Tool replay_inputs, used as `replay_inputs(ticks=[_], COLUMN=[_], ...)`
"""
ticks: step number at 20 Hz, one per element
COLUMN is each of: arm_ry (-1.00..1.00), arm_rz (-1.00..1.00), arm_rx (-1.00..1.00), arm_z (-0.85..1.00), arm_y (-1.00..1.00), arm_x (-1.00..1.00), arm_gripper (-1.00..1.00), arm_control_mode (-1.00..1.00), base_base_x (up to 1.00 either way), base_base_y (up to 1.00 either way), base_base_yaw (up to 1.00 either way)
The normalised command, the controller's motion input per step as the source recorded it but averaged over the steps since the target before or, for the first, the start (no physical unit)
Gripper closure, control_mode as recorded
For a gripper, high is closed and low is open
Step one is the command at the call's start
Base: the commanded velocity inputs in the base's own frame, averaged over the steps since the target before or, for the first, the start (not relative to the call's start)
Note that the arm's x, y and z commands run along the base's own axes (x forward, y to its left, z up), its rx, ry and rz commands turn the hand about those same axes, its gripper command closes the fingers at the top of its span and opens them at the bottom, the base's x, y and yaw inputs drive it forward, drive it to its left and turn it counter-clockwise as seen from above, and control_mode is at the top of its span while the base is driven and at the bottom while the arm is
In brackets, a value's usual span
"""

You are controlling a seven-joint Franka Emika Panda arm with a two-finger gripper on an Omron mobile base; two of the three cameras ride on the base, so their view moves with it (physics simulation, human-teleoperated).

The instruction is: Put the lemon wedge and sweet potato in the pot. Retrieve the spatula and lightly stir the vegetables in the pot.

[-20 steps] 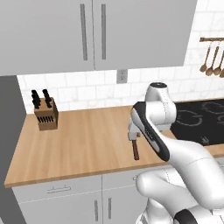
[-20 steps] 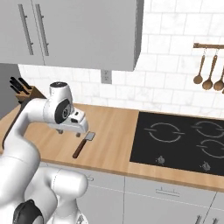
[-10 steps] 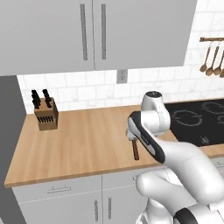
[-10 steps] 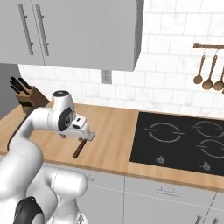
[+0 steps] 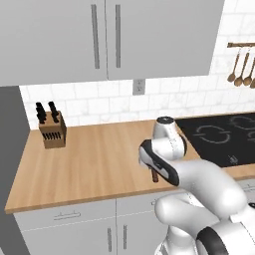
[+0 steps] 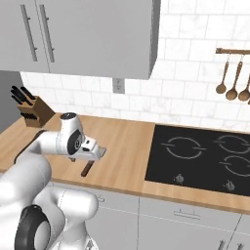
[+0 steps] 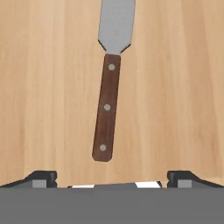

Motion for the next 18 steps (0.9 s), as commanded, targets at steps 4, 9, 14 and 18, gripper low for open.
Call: replay_inputs(ticks=[4, 9, 14, 18], arm_ry=[0.00, 0.00, 0.00, 0.00], arm_rz=[0.00, 0.00, 0.00, 0.00], arm_rx=[0.00, 0.00, 0.00, 0.00], arm_z=[-0.40, -0.39, -0.37, -0.22], arm_y=[0.00, 0.00, 0.00, 0.00], arm_x=[0.00, 0.00, 0.00, 0.04], arm_gripper=[-1.00, -1.00, -1.00, -1.00], arm_control_mode=[-1.00, -1.00, -1.00, -1.00], base_base_x=[0.00, 0.00, 0.00, 0.00], base_base_y=[0.00, 0.00, 0.00, 0.00], base_base_yaw=[0.00, 0.00, 0.00, 0.00])
